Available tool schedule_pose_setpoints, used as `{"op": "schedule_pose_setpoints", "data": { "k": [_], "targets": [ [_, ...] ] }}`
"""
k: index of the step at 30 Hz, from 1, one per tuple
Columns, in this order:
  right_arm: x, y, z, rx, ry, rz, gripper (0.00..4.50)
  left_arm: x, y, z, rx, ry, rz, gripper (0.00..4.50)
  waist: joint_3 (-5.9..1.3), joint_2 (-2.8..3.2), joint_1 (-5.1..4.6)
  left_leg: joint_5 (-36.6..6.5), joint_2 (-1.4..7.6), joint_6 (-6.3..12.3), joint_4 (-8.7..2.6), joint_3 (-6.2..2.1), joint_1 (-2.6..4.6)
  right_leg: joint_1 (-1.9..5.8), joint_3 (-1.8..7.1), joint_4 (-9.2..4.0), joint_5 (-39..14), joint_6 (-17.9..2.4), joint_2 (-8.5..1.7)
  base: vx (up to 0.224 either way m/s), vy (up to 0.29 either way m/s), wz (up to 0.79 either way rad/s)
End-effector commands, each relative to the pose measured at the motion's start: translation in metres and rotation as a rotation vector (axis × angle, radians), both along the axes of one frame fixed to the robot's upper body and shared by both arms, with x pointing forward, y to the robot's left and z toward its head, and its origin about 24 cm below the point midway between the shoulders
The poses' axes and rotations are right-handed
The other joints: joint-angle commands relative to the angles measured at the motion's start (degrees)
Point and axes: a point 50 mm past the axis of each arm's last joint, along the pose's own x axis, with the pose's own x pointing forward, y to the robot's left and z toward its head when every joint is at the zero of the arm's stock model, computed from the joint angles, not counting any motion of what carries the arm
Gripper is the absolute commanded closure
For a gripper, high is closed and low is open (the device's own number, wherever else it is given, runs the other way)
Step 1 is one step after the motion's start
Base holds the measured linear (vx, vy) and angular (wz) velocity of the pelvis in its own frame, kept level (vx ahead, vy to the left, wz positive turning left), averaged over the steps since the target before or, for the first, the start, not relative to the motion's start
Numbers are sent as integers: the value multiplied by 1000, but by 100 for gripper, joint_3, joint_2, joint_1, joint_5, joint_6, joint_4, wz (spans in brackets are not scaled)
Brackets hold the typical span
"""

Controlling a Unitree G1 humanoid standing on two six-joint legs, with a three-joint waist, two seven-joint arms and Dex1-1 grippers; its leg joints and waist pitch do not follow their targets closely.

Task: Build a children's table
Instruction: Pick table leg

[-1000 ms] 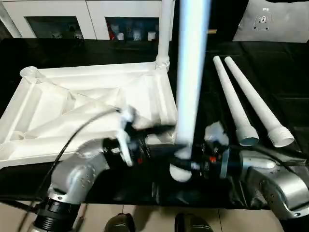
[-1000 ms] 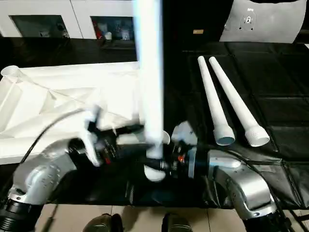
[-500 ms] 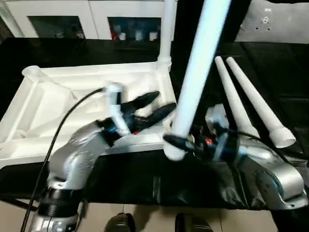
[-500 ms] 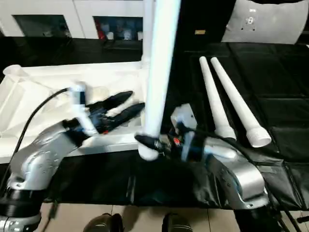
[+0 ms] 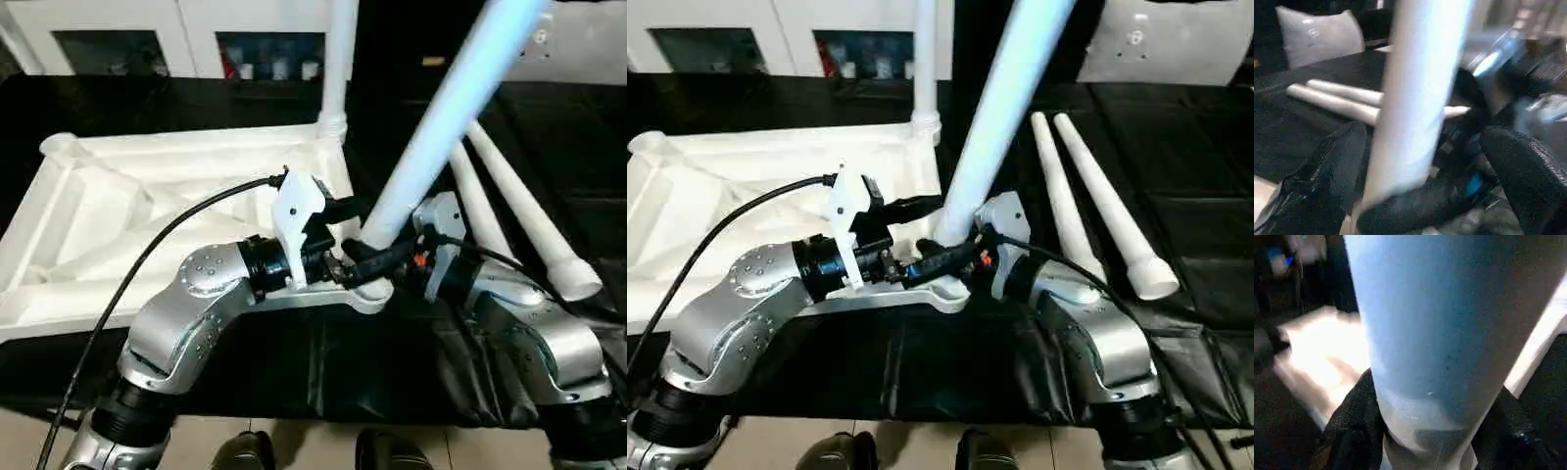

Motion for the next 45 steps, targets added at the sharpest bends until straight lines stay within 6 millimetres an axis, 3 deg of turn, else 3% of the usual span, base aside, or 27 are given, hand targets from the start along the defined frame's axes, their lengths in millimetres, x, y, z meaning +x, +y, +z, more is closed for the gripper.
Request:
{"op": "schedule_pose_setpoints", "data": {
  "k": [1, 3, 9, 12, 13, 15, 16, 18, 22, 31, 44, 45],
  "targets": [
    [5, -11, 6, -5, -11, -99, 259, 11, 19, 1, 14, -13, 80, 11, -413, 6, 1, -1220, 215, 140, -399, -152, 133, 336, 232, -517, -1858, -882, -345, 0, 0, 0],
    [11, -22, 5, -7, 13, -223, 259, 16, 38, -2, 23, 9, 87, 11, -413, 31, 3, -1221, 198, 84, -405, -151, 149, 321, 232, -513, -1838, -871, -333, 0, 0, 0],
    [10, -26, 3, 35, 41, -252, 259, 5, 45, -19, 144, 64, -87, 11, -429, 73, 18, -1192, 235, 95, -421, -142, 160, 324, 253, -446, -1371, -1074, -362, 0, 0, 0],
    [8, -22, 4, -18, -18, -228, 259, -1, 45, -38, 281, 97, -194, 11, -411, 89, 42, -1172, 234, 124, -425, -133, 169, 318, 261, -461, -1420, -1077, -370, 0, 0, 0],
    [8, -21, 5, -19, -34, -227, 259, -1, 46, -42, 308, 96, -210, 11, -395, 117, 39, -1230, 227, 108, -434, -134, 159, 311, 258, -478, -1578, -1006, -375, 0, 0, 0],
    [6, -20, 6, 4, -37, -223, 259, 0, 49, -49, 369, 88, -235, 11, -391, 119, 30, -1276, 225, 85, -438, -136, 166, 322, 266, -492, -1663, -958, -380, 0, 0, 0],
    [4, -20, 9, 22, -98, -243, 259, 1, 51, -54, 414, 82, -256, 38, -395, 159, 24, -1295, 233, 58, -442, -150, 166, 322, 265, -492, -1769, -920, -392, 0, 0, 0],
    [3, -19, 11, 25, -131, -245, 259, 2, 53, -57, 441, 81, -263, 45, -394, 150, 16, -1378, 246, 9, -453, -151, 170, 308, 268, -489, -1779, -903, -395, 0, 0, 0],
    [-4, -21, 3, -20, -18, -196, 259, 5, 57, -64, 496, 72, -273, 75, -387, 180, 7, -1348, 241, 28, -449, -145, 178, 331, 272, -473, -1572, -1066, -388, 0, 0, 0],
    [-15, -20, -2, -34, -28, -95, 259, 19, 56, -65, 470, 62, -234, 164, -419, 150, 29, -1240, 244, 124, -424, -143, 156, 350, 267, -471, -1506, -1145, -404, 0, 0, 0],
    [-20, -19, -7, -58, 18, -48, 259, 16, 60, -75, 521, 91, -283, 252, -438, 138, 30, -1203, 241, 188, -410, -145, 141, 366, 264, -476, -1631, -1126, -419, 0, 0, 0],
    [-19, -19, -7, -56, 9, -52, 259, 17, 61, -75, 519, 89, -275, 277, -433, 138, 25, -1216, 239, 192, -409, -144, 141, 358, 264, -491, -1743, -1091, -419, 0, 0, 0]
  ]
}}
